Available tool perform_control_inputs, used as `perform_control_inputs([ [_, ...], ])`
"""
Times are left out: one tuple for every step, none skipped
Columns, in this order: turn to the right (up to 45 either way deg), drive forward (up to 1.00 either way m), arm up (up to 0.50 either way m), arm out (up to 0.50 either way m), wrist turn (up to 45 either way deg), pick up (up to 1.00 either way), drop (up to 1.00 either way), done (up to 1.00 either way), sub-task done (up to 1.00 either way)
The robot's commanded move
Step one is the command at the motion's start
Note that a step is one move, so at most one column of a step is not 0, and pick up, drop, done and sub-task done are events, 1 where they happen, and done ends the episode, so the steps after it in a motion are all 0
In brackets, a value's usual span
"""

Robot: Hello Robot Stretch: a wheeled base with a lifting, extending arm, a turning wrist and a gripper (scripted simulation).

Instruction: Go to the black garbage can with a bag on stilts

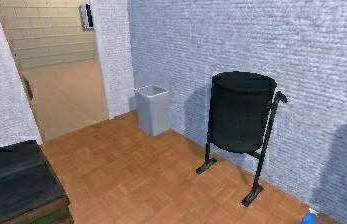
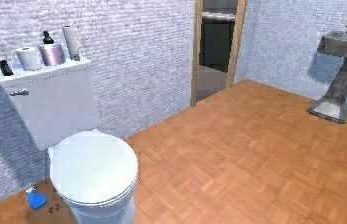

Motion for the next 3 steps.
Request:
perform_control_inputs([
  [24.0, 0.0, 0.0, 0.0, 0.0, 0.0, 0.0, 0.0, 0.0],
  [0.0, 0.6, 0.0, 0.0, 0.0, 0.0, 0.0, 0.0, 0.0],
  [0.0, 0.0, 0.0, 0.0, 0.0, 0.0, 0.0, 1.0, 0.0],
])
